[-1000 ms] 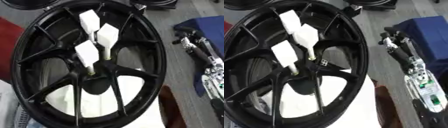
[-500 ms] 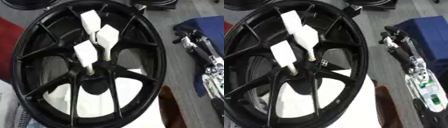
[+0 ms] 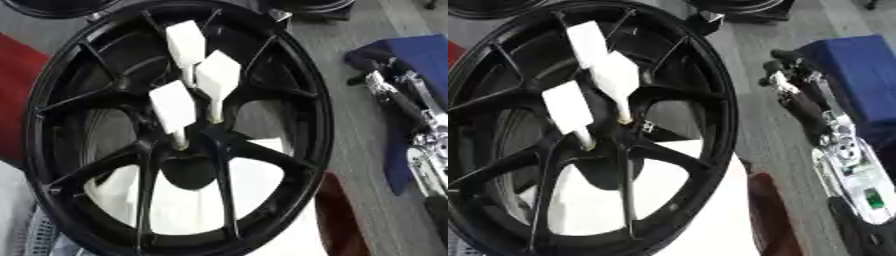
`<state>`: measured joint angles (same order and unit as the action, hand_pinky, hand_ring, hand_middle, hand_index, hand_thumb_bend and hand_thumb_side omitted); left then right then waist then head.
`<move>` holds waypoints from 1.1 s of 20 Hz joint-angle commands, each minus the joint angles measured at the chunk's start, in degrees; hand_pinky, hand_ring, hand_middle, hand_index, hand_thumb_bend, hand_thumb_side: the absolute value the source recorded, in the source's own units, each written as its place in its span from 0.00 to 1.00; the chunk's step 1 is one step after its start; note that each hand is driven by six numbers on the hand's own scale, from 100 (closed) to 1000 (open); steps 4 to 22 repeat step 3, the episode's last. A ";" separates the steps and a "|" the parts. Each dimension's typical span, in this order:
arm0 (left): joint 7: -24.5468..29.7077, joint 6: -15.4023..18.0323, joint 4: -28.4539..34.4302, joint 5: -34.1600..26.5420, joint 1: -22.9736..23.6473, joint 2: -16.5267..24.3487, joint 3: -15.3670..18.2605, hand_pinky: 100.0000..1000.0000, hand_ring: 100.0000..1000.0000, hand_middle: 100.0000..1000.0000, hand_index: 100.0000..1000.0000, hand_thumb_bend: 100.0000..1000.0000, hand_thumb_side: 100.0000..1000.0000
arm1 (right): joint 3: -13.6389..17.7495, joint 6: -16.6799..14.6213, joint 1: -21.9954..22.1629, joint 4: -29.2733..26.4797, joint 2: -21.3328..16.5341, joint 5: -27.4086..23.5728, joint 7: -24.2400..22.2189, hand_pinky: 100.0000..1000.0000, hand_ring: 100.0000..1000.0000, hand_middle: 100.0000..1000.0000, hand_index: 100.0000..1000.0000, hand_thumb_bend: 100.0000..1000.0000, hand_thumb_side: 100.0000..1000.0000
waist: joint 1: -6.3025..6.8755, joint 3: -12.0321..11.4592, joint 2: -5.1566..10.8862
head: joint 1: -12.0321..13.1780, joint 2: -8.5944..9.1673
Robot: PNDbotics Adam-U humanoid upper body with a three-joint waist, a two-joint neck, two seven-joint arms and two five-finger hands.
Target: Pull the pin out of the wheel hub.
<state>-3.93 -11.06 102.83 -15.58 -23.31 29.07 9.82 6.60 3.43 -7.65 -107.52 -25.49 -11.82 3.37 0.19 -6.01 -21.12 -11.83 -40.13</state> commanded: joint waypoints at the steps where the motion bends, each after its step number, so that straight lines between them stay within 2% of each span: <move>1: -0.77 -1.09 2.47 0.18 0.24 -1.33 0.73 0.72 0.59 0.50 0.68 0.17 0.61 | 0.09 -0.10 -0.63 -1.36 -0.92 -0.75 -0.19 0.93 0.62 0.68 0.82 0.00 0.40 | -0.02 0.03 1.46 | 0.29 0.84; 3: -1.40 -1.20 3.01 0.13 0.79 -2.62 0.61 0.72 0.58 0.50 0.68 0.17 0.61 | 0.07 -0.09 -0.72 -1.36 -0.82 -0.83 -0.18 0.93 0.62 0.68 0.81 0.00 0.40 | -0.13 0.06 1.39 | 0.35 0.82; 22: -1.40 -1.20 3.01 0.13 0.79 -2.62 0.61 0.72 0.58 0.50 0.68 0.17 0.61 | 0.07 -0.09 -0.72 -1.36 -0.82 -0.83 -0.18 0.93 0.62 0.68 0.81 0.00 0.40 | -0.13 0.06 1.39 | 0.35 0.82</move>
